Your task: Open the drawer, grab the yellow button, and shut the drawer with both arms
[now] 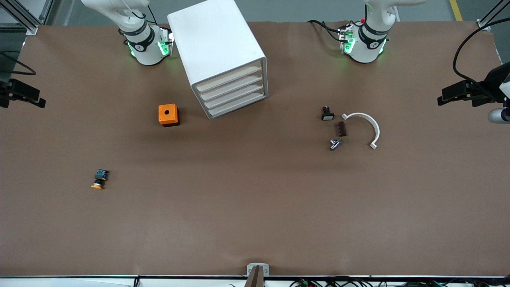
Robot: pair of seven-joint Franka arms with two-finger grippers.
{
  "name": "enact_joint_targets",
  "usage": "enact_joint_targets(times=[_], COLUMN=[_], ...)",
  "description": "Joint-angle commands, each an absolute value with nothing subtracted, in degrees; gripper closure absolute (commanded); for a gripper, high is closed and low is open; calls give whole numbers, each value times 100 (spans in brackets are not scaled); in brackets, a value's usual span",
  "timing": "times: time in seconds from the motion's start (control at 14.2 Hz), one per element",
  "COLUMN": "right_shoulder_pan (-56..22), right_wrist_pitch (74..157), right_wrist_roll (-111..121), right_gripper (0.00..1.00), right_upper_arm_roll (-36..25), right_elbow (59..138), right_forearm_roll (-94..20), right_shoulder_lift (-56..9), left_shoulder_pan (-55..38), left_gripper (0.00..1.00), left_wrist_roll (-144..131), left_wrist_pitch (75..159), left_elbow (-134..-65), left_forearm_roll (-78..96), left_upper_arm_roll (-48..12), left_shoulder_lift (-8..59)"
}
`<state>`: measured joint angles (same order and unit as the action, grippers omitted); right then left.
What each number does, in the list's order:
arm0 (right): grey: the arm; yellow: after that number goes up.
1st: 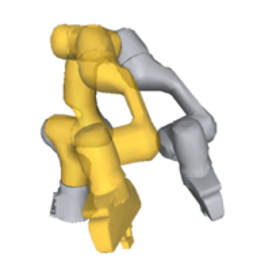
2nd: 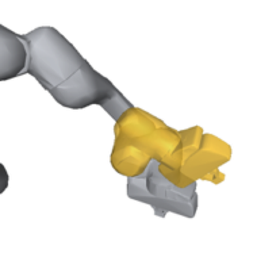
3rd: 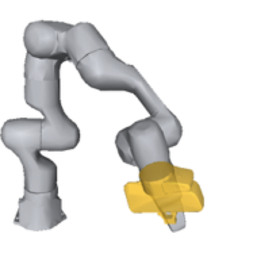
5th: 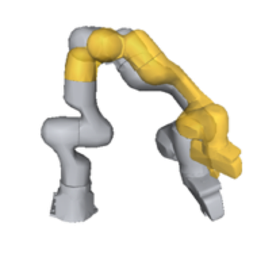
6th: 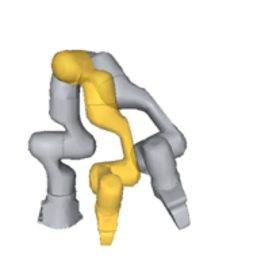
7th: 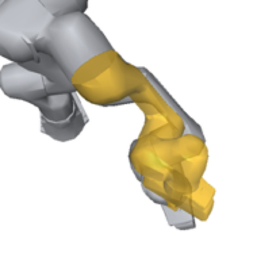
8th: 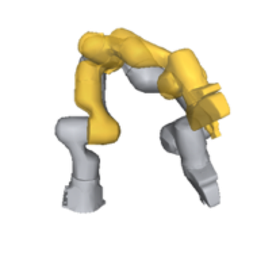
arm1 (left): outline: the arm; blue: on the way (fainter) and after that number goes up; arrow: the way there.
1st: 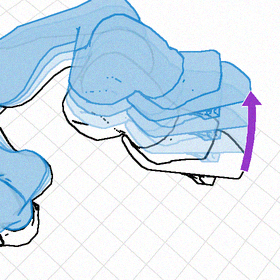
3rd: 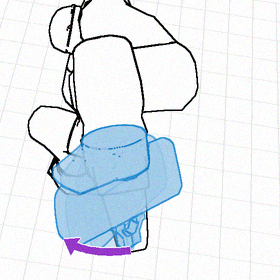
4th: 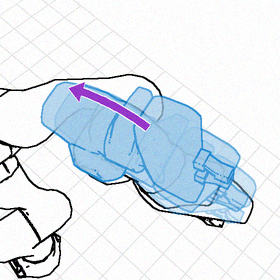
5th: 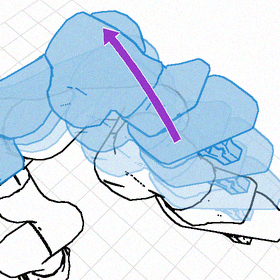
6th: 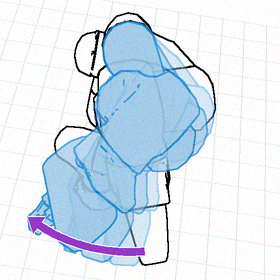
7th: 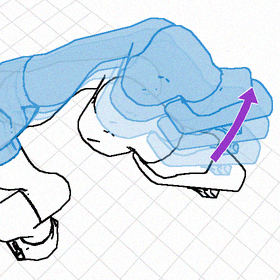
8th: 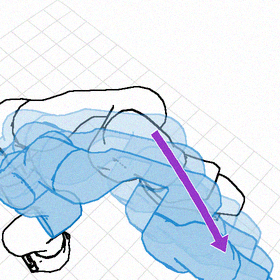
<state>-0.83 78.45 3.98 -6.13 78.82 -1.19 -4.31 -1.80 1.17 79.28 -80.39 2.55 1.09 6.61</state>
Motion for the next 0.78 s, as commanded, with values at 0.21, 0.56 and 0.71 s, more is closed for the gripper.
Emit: enact_joint_targets(times=[0.21, 0.56, 0.71], right_shoulder_pan=[-105, -167, -176], right_wrist_pitch=[8383, 8411, 8402], right_wrist_roll=[369, 369, 387], right_gripper=[0, 0, 0], right_upper_arm_roll=[-580, -606, -606], right_elbow=[9243, 9413, 9413], right_forearm_roll=[-185, -114, -62], right_shoulder_lift=[666, 835, 844], left_shoulder_pan=[-299, -167, -167], left_gripper=[0, 1, 0], left_wrist_roll=[185, 193, 193], left_wrist_pitch=[9298, 9457, 9448], left_elbow=[-9335, -9079, -9070], left_forearm_roll=[44, 53, 9], left_upper_arm_roll=[246, 229, 229], left_shoulder_lift=[-273, -255, -255])
